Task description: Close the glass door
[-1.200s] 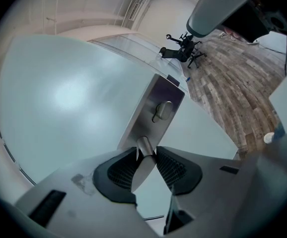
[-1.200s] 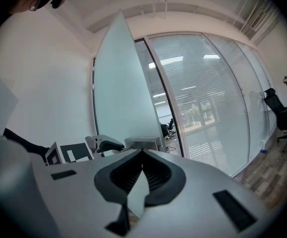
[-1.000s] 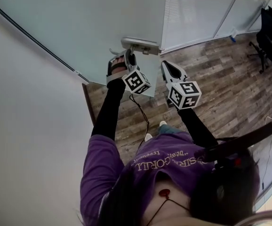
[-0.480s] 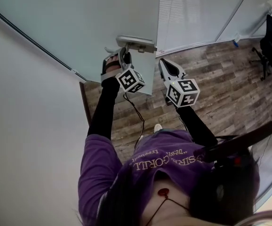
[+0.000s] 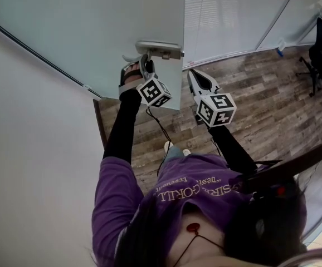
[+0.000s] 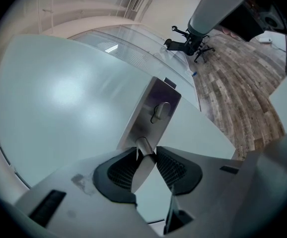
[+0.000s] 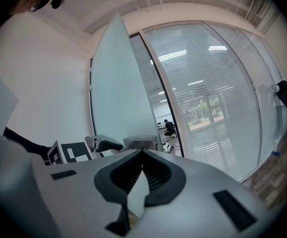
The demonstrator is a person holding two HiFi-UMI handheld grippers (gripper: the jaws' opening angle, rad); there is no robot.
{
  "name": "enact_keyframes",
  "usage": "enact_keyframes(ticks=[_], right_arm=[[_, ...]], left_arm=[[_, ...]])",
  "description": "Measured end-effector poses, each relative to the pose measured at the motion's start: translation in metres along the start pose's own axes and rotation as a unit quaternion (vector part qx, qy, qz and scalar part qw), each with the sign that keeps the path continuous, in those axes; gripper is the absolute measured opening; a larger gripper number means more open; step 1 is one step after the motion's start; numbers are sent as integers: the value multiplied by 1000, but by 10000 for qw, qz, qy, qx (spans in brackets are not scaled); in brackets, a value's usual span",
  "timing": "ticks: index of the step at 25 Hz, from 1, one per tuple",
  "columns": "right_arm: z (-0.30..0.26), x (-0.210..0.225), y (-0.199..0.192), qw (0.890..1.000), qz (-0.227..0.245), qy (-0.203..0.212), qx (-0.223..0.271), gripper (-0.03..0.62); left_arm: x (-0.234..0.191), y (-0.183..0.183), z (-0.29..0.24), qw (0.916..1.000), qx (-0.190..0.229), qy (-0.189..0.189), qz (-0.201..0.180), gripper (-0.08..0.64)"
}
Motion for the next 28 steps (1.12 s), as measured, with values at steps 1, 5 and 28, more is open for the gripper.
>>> enact_keyframes(ticks=[1, 5, 28], right_arm=[[-2, 2, 2, 10000, -23, -13, -1, -2], [-12, 8, 6, 9999, -99, -110, 6, -2], [-71, 21, 22, 9966, -359, -667, 332, -2]], left_arm=[[-1, 3, -2, 10000, 8, -10, -8, 126], [-3, 11, -10, 9999, 148, -44, -33, 125], [-15, 39, -61, 9976, 493, 150, -470, 115]])
Point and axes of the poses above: the fingertips, and each gripper's own axes: z backward along the fingers, x to its right, y out of its top, the point moved 1 cm from there along z, backward along the fingers, and after that the axes turned 12 degrees about -x, right-handed, at the moved point
